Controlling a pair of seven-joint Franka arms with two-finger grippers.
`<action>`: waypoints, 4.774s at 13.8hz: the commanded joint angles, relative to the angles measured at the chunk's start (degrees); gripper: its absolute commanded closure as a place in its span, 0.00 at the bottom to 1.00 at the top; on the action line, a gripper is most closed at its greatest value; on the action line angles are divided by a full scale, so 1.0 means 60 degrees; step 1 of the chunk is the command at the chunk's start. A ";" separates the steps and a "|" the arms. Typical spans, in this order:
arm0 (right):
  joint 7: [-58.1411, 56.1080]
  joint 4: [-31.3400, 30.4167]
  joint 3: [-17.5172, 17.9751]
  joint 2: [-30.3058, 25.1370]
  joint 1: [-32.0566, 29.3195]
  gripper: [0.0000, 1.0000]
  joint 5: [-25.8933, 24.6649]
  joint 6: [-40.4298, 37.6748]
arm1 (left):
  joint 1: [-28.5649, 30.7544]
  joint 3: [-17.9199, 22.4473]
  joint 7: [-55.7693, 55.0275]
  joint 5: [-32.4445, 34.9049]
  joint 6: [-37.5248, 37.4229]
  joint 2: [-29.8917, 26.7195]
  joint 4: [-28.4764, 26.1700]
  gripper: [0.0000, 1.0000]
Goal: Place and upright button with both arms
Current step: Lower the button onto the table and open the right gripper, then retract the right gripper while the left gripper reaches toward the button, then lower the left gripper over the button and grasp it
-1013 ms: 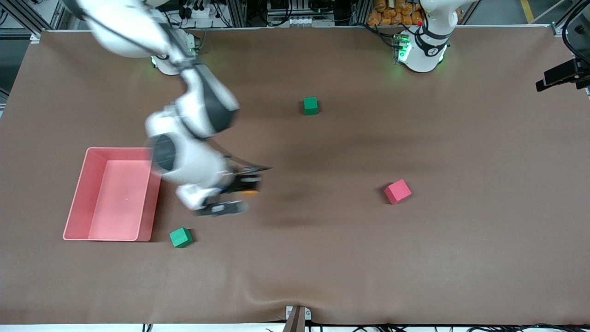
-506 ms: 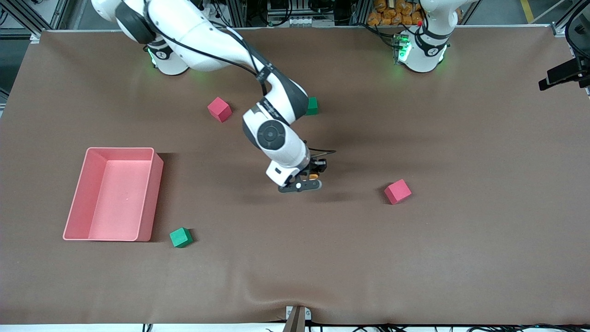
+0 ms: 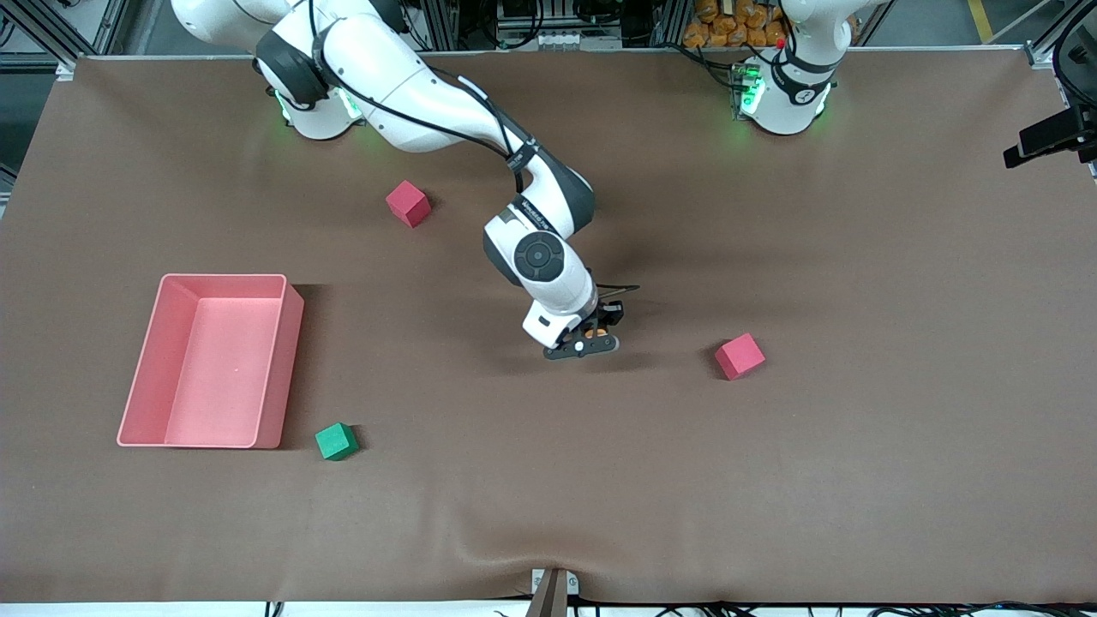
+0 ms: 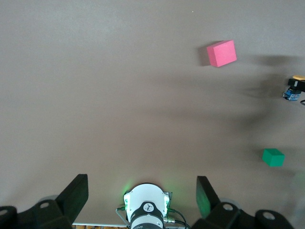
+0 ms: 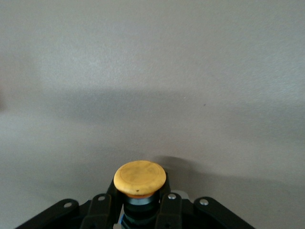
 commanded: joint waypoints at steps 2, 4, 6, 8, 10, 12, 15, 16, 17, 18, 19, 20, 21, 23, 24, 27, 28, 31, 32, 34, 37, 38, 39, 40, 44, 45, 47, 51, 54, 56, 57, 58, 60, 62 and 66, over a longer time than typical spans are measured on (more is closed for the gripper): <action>0.0053 0.0472 -0.0208 0.0187 0.0193 0.00 -0.0276 -0.0103 | 0.0086 -0.0035 0.0135 0.0177 -0.0019 -0.0105 0.0031 0.00; 0.0068 0.0472 -0.0237 0.0041 0.0135 0.00 -0.0291 -0.0191 | 0.0072 -0.0035 0.0135 0.0177 -0.0019 -0.0105 0.0046 0.00; 0.0053 0.0515 -0.0456 -0.0514 -0.0099 0.00 -0.0262 -0.1443 | 0.0072 -0.0093 0.0120 0.0177 -0.0019 -0.0105 0.0046 0.00; -0.0019 0.0531 -0.0821 -0.1246 -0.0436 0.00 -0.0305 -0.2269 | 0.0028 -0.0152 0.0106 0.0177 -0.0019 -0.0105 0.0046 0.00; -0.0573 0.0574 -0.1451 -0.1672 -0.0771 0.00 -0.0276 -0.2855 | -0.0001 -0.0196 0.0106 0.0264 -0.0019 -0.0105 0.0104 0.00; -0.1350 0.0575 -0.1497 -0.2359 -0.1560 0.00 -0.0276 -0.3222 | -0.0016 -0.0458 0.0077 0.0308 -0.0019 -0.0061 0.0149 0.00; -0.1616 0.0560 -0.1919 -0.3544 -0.2238 0.00 -0.0728 -0.4069 | -0.0060 -0.1058 -0.0055 0.0265 0.0039 0.0332 0.0149 0.00; -0.1849 0.0545 -0.2183 -0.3955 -0.2674 0.00 -0.0745 -0.4697 | -0.0060 -0.1292 -0.0055 0.0264 0.0171 0.0581 0.0149 0.00; -0.2373 0.0545 -0.2229 -0.4264 -0.3070 0.00 -0.0745 -0.5225 | -0.0060 -0.1498 -0.0055 0.0264 0.0360 0.0816 0.0149 0.00; -0.2712 0.0545 -0.2259 -0.4702 -0.3378 0.00 -0.0759 -0.5608 | -0.0089 -0.1674 -0.0055 0.0221 0.0551 0.1093 0.0149 0.00; -0.2875 0.0502 -0.2288 -0.5156 -0.3816 0.00 -0.0760 -0.6003 | -0.0220 -0.1849 -0.0041 0.0163 0.0843 0.1459 0.0178 0.00; -0.3210 0.0458 -0.2274 -0.5523 -0.4328 0.00 -0.0702 -0.6602 | -0.0424 -0.1953 -0.0055 0.0162 0.1150 0.1854 0.0279 0.00; -0.3721 0.0457 -0.2274 -0.5816 -0.4653 0.00 -0.0657 -0.7362 | -0.0789 -0.1968 -0.0084 0.0176 0.1298 0.2249 0.0411 0.00; -0.4092 0.0196 -0.2303 -0.6460 -0.5108 0.00 -0.0686 -0.7998 | -0.1595 -0.1954 -0.1118 0.0235 0.1650 0.2837 0.0616 0.00; -0.4150 -0.0270 -0.2317 -0.6913 -0.5313 0.00 -0.0730 -0.7912 | -0.1859 -0.1968 -0.1705 0.0221 0.1840 0.3086 0.0646 0.00; -0.4734 -0.2435 -0.2317 -0.8480 -0.5987 0.00 -0.0745 -0.6422 | -0.2709 -0.1954 -0.2951 0.0221 0.2703 0.3978 0.0647 0.00; -0.4766 -0.3212 -0.2318 -0.9065 -0.6032 0.00 -0.0774 -0.6171 | -0.3016 -0.1954 -0.3318 0.0221 0.3069 0.4344 0.0719 0.00; -0.4751 -0.4608 -0.2215 -1.0328 -0.5945 0.00 -0.1709 -0.6095 | -0.3866 -0.1895 -0.4417 0.0235 0.3555 0.5458 0.1274 0.00; -0.4650 -0.4814 -0.2200 -1.0462 -0.5930 0.00 -0.1784 -0.6197 | -0.4188 -0.1881 -0.4740 0.0235 0.3686 0.5766 0.1422 0.00; -0.4678 -0.4875 -0.2142 -1.0434 -0.5930 0.00 -0.1814 -0.6285 | -0.4803 -0.1837 -0.5777 0.0250 0.4357 0.6439 0.1627 0.00; -0.4766 -0.4744 -0.2142 -1.0346 -0.5989 0.00 -0.1814 -0.6359 | -0.6571 -0.0452 -0.6163 0.0250 0.5384 0.7247 0.1862 0.00; -0.4781 -0.4641 -0.2142 -1.0302 -0.5960 0.00 -0.1814 -0.6359 | -0.7318 0.0237 -0.6367 0.0177 0.5604 0.7423 0.1862 0.00; -0.4781 -0.4611 -0.2142 -1.0273 -0.5945 0.00 -0.1814 -0.6359 | -0.7848 0.0606 -0.6876 0.0148 0.5809 0.7642 0.1862 0.00; -0.4781 -0.4582 -0.2142 -1.0258 -0.5930 0.00 -0.1814 -0.6359 | -0.8056 0.0653 -0.7244 0.0147 0.6058 0.7905 0.1862 0.00; -0.4781 -0.4582 -0.2127 -1.0258 -0.5945 0.00 -0.1814 -0.6388 | -0.8307 0.0639 -0.7745 0.0147 0.6206 0.8449 0.1833 0.00; -0.4781 -0.4596 -0.2142 -1.0258 -0.5945 0.00 -0.1814 -0.6417 | -0.8351 0.0639 -0.7760 0.0147 0.6251 0.8537 0.1833 0.00; -0.4781 -0.4596 -0.2142 -1.0258 -0.5989 0.00 -0.1814 -0.6432 | -0.8351 0.0610 -0.7746 0.0133 0.6426 0.8654 0.1833 0.00; -0.5059 -0.4567 -0.2157 -1.0258 -0.6062 0.00 -0.1814 -0.6578 | -0.8366 0.0580 -0.8126 -0.0583 0.6529 0.8669 0.1790 0.00; -0.5074 -0.4582 -0.0784 -1.0258 -0.7435 0.00 -0.1814 -0.6608 | -0.8424 0.0580 -0.8098 -0.0658 0.6515 0.8772 0.1745 0.08; -0.5074 -0.4582 -0.0750 -1.0258 -0.7497 0.00 -0.1814 -0.6608 | -0.8424 0.0580 -0.8083 -0.0644 0.6515 0.8874 0.1745 0.09; -0.5103 -0.4582 -0.0736 -1.0258 -0.7541 0.00 -0.1814 -0.6608 | -0.8439 0.0580 -0.8097 -0.0658 0.6529 0.8889 0.1745 0.09; -0.5219 -0.4582 -0.0736 -1.0258 -0.7614 0.00 -0.1814 -0.6651 | -0.8439 0.0580 -0.8097 -0.0716 0.6515 0.8889 0.1745 0.10; -0.5396 -0.4582 -0.0750 -1.0273 -0.7629 0.00 -0.1814 -0.6798 | -0.8424 0.0580 -0.8068 -0.0863 0.6471 0.8860 0.1745 0.15; -0.5396 -0.4582 -0.0750 -1.0273 -0.7629 0.00 -0.1814 -0.6798 | -0.8424 0.0580 -0.8054 -0.0893 0.6456 0.8874 0.1716 0.19; -0.5411 -0.4567 -0.0750 -1.0273 -0.7629 0.00 -0.1814 -0.6798 | -0.8424 0.0580 -0.8039 -0.0893 0.6471 0.8992 0.1672 0.28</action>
